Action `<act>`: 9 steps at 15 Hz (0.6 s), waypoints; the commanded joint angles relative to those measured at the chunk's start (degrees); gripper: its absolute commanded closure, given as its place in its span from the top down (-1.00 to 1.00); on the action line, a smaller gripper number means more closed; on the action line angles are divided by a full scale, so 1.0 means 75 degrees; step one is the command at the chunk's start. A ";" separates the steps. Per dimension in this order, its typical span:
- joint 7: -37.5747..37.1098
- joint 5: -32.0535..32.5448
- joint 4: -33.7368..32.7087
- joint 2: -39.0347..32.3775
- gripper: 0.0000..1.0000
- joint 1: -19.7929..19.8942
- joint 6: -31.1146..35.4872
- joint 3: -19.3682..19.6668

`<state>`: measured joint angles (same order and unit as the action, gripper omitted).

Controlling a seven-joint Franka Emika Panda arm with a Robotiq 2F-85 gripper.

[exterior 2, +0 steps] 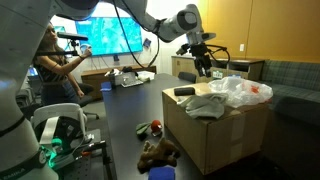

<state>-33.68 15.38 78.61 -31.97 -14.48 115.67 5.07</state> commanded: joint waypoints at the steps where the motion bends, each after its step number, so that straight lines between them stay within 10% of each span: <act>1: 0.1009 -0.0002 -0.0132 0.0242 1.00 0.0406 0.0031 -0.0092; 9: 0.3950 -0.1348 -0.1010 -0.0297 1.00 0.1687 0.0347 -0.0625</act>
<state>-11.57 9.51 75.63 -31.65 -5.21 118.11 2.69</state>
